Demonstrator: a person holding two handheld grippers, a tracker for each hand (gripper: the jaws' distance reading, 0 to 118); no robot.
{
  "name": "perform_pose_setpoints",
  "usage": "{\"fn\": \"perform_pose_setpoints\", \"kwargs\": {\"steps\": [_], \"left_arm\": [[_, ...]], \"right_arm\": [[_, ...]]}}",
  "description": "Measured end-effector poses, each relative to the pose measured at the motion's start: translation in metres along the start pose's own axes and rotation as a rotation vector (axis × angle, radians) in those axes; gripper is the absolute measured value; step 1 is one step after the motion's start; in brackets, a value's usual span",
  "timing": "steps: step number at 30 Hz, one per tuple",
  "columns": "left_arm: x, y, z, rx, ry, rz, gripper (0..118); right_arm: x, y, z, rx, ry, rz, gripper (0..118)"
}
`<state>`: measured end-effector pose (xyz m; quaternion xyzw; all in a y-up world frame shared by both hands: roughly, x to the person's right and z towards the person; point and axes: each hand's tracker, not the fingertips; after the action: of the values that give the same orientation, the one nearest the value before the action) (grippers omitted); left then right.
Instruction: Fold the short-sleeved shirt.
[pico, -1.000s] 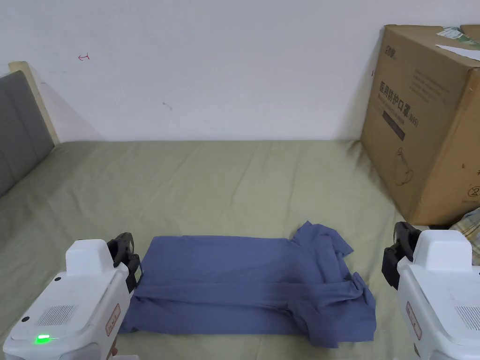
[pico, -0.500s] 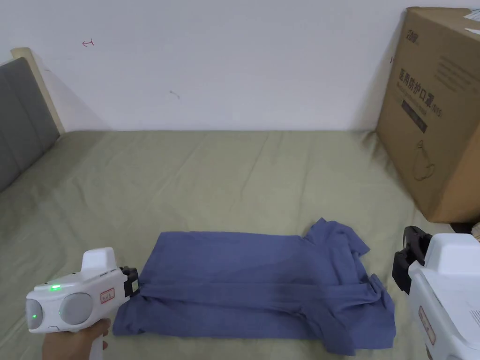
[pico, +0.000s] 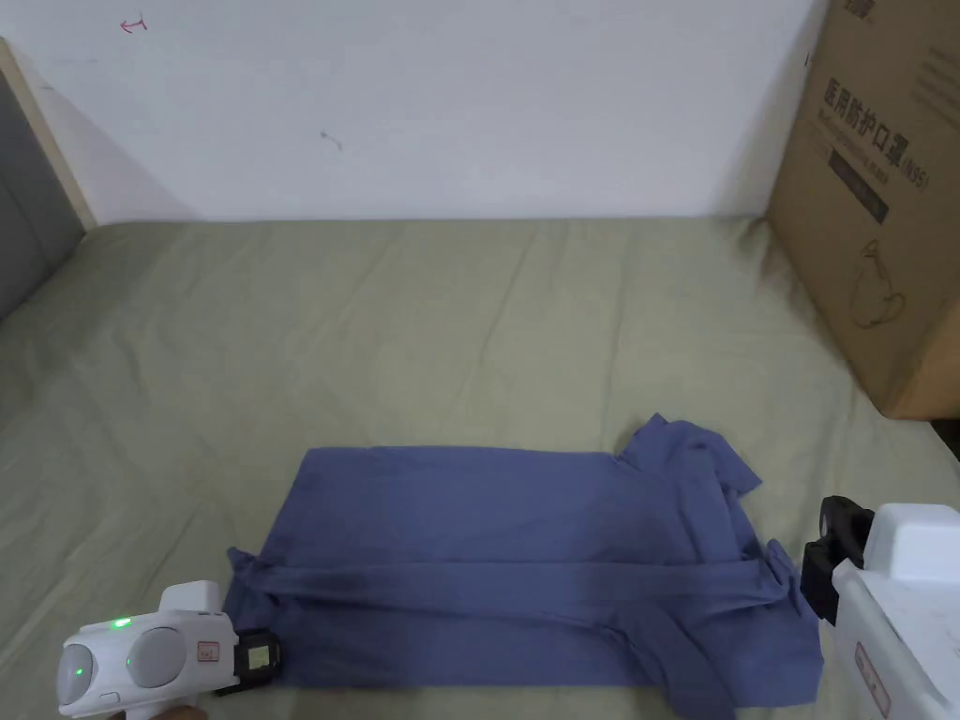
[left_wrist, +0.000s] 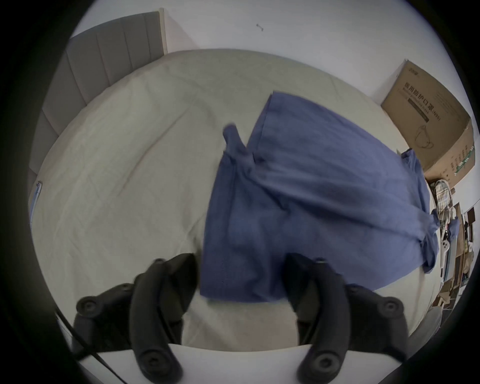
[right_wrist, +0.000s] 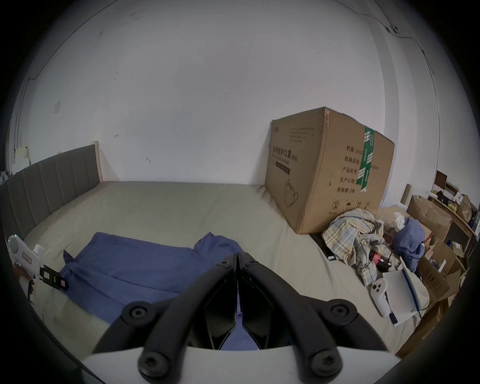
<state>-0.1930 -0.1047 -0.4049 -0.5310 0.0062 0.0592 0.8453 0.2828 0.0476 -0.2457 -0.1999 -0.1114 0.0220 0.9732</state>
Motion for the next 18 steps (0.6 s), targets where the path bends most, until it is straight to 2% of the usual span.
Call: {"fn": "perform_pose_setpoints", "kwargs": {"steps": [1, 2, 4, 5, 6, 7, 8, 9, 10, 11, 13, 14, 18], "left_arm": [[-0.003, 0.001, -0.005, 0.014, 0.01, -0.001, 68], [-0.001, 0.002, -0.001, 0.032, 0.014, 0.005, 61], [0.002, 0.003, 0.005, 0.061, -0.003, 0.003, 20], [-0.007, 0.004, -0.005, 0.071, -0.04, -0.002, 9], [-0.007, 0.006, -0.005, 0.063, -0.064, 0.013, 8], [-0.007, 0.007, -0.004, 0.062, -0.053, 0.01, 7], [-0.007, 0.008, 0.0, 0.073, -0.059, -0.005, 6], [-0.006, 0.011, 0.006, 0.087, -0.07, -0.017, 6], [-0.007, 0.013, 0.01, 0.092, -0.069, -0.015, 6], [-0.008, 0.014, 0.015, 0.102, -0.073, -0.013, 6], [-0.001, 0.015, 0.025, 0.123, -0.092, -0.01, 6], [0.0, 0.016, 0.028, 0.132, -0.097, -0.012, 6], [0.006, 0.018, 0.044, 0.146, -0.105, -0.025, 6]], "right_arm": [[0.001, -0.003, -0.001, -0.015, 0.001, -0.007, 0], [0.005, -0.008, -0.006, -0.033, 0.001, -0.012, 0], [0.011, -0.018, -0.013, -0.066, -0.006, -0.023, 0], [0.014, -0.023, -0.017, -0.105, -0.009, -0.031, 0], [0.019, -0.029, -0.027, -0.152, -0.005, -0.037, 1], [0.023, -0.036, -0.035, -0.189, 0.003, -0.056, 8], [0.025, -0.043, -0.043, -0.229, 0.005, -0.077, 27], [0.028, -0.05, -0.052, -0.292, 0.015, -0.081, 60], [0.032, -0.057, -0.066, -0.343, 0.03, -0.089, 82], [0.034, -0.067, -0.078, -0.392, 0.063, -0.105, 94], [0.035, -0.087, -0.095, -0.458, 0.053, -0.14, 94], [0.036, -0.097, -0.108, -0.497, 0.048, -0.128, 94], [0.034, -0.121, -0.13, -0.584, 0.047, -0.162, 80]]}}
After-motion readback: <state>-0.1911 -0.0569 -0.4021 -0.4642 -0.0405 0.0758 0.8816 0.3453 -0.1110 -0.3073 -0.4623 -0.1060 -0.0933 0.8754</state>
